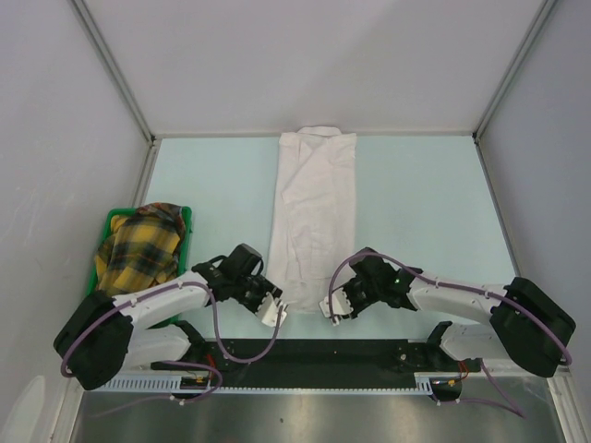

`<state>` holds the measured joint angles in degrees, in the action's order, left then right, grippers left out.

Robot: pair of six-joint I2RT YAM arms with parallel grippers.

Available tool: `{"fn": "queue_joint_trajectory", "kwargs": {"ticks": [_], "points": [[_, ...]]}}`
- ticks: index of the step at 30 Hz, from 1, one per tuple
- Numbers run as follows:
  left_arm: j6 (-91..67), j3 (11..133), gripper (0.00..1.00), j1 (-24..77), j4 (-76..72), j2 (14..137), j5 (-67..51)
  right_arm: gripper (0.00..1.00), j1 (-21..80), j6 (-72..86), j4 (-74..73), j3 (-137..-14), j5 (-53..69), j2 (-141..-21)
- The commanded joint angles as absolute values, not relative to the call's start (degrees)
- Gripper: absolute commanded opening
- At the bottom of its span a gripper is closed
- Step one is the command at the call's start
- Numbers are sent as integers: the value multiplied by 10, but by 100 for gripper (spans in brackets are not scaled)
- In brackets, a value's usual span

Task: Fold and stack the long sleeve shirts
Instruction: Fold the shirt

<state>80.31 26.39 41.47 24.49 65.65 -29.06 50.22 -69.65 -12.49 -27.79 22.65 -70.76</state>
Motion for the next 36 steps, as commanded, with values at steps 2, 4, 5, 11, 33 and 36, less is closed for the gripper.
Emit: {"fn": "queue_joint_trajectory", "kwargs": {"ticks": [2, 4, 5, 11, 33, 36], "points": [[770, 271, 33, 430, 223, 677, -284, 17, 507, -674, -105, -293, 190, -730], [748, 283, 14, 436, 236, 670, -290, 8, 509, -657, -119, -302, 195, -720], [740, 286, 7, 446, 242, 665, -291, 0, 512, -651, -133, -308, 198, -713], [722, 285, 0, 523, 337, 577, -321, 0, 591, -564, -223, -321, 208, -637], [635, 489, 0, 334, 356, 710, -407, 0, 415, -550, -216, -469, 263, -683], [611, 546, 0, 297, 346, 772, -409, 0, 360, -567, -214, -516, 286, -746]]}}
